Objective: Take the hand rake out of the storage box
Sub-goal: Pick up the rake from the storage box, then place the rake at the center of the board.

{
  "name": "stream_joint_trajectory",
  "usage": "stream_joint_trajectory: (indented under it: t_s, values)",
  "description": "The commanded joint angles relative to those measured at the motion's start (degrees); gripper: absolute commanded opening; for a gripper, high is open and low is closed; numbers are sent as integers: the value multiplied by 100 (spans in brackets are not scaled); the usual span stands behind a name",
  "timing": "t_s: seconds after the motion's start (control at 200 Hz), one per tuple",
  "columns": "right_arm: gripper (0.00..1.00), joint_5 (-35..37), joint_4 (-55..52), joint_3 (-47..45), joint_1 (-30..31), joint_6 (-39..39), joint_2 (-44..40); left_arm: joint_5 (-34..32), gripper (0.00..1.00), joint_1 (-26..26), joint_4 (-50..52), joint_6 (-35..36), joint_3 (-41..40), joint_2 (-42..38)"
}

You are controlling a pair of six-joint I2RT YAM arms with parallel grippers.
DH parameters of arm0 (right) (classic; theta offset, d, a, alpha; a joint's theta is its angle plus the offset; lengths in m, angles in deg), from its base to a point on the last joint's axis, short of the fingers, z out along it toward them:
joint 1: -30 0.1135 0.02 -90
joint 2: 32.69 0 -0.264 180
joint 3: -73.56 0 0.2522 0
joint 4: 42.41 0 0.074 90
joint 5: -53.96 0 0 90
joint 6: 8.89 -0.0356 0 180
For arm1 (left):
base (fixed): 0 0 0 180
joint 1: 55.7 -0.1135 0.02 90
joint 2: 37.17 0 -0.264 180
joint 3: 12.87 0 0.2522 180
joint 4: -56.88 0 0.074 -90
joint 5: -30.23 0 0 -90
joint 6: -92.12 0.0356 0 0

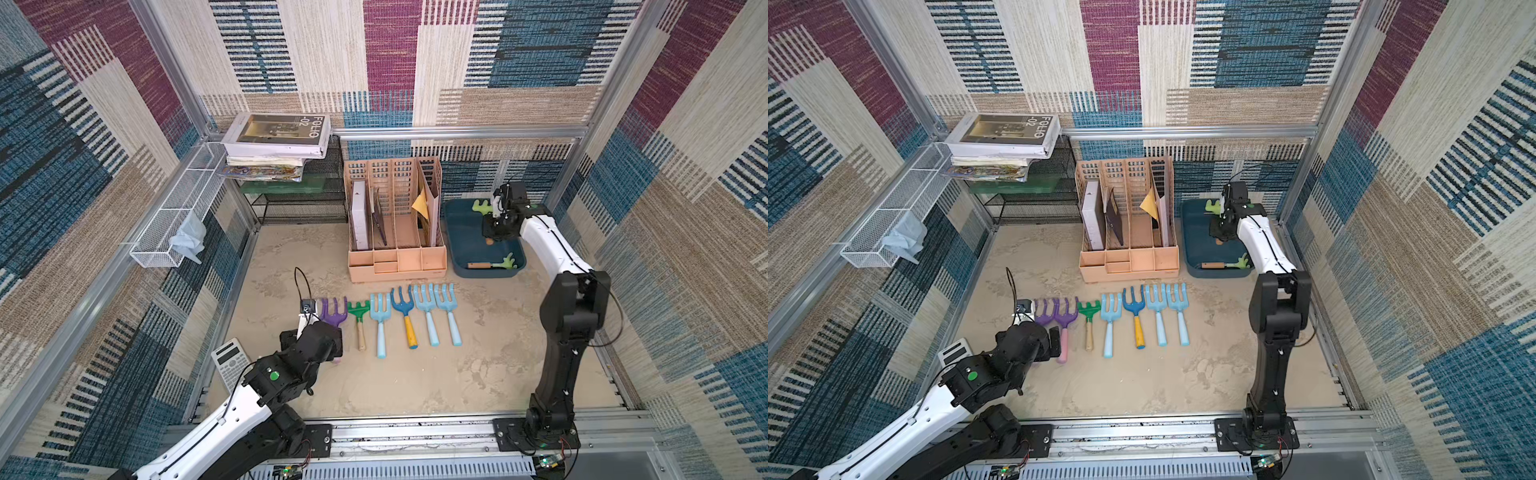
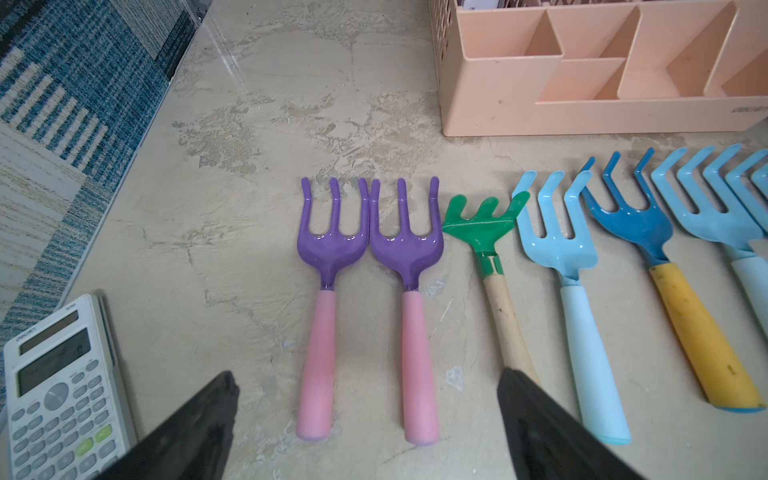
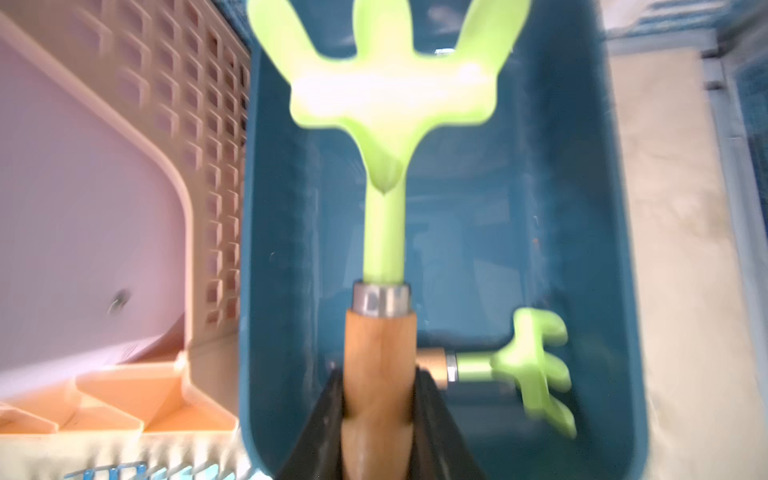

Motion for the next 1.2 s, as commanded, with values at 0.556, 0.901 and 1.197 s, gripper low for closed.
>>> stream_joint_trajectory:
  t_s: [0.556,0.901,1.197]
  values:
    - [8,81,1289,-6288,1496,-1226,-4321,469,99,-6,-163,83,-133,-355]
    - [13,134,1479,-5643,1348,-634,-2759,428,99,-11,-132,65,-156,-415]
    - [19,69,1706,-5861,1024,-630,-2757,399,99,-8,-145,63,-143,-358]
